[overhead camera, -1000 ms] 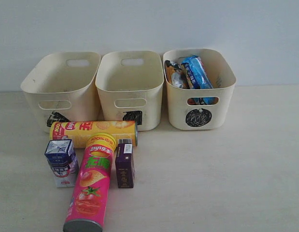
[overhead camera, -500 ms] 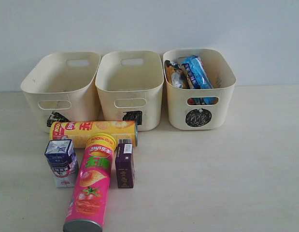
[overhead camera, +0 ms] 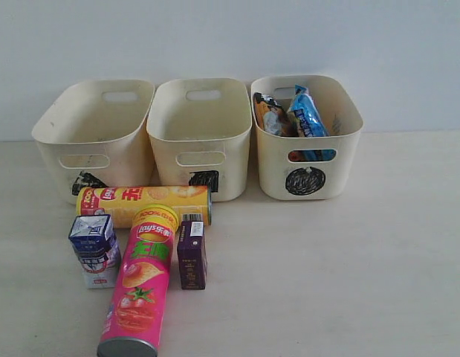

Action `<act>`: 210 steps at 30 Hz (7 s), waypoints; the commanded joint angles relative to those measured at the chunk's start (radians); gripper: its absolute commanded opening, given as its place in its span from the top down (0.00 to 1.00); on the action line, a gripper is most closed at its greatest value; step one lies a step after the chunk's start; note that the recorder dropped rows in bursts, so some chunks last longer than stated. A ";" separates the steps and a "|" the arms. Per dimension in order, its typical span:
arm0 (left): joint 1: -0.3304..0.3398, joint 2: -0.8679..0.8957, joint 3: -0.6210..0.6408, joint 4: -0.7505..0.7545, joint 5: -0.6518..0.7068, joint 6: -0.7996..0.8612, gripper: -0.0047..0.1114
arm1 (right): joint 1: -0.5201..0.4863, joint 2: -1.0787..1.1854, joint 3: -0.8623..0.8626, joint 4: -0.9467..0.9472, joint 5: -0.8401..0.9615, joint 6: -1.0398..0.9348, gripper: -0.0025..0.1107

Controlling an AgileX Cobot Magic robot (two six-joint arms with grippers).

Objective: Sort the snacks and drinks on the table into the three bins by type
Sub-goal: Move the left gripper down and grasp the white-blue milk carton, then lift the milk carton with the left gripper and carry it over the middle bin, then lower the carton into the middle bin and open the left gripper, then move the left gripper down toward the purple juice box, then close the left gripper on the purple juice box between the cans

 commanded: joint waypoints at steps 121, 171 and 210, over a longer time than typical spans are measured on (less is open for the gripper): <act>-0.223 0.954 -1.069 -0.524 0.015 0.408 0.92 | -0.003 -0.005 0.004 -0.002 -0.004 -0.008 0.98; -0.241 0.799 -1.128 -0.331 0.293 0.308 0.78 | -0.003 -0.005 0.004 -0.002 -0.004 -0.008 0.98; -0.402 0.667 -0.659 -0.306 0.461 0.269 0.01 | -0.003 -0.005 0.004 -0.002 -0.004 -0.008 0.98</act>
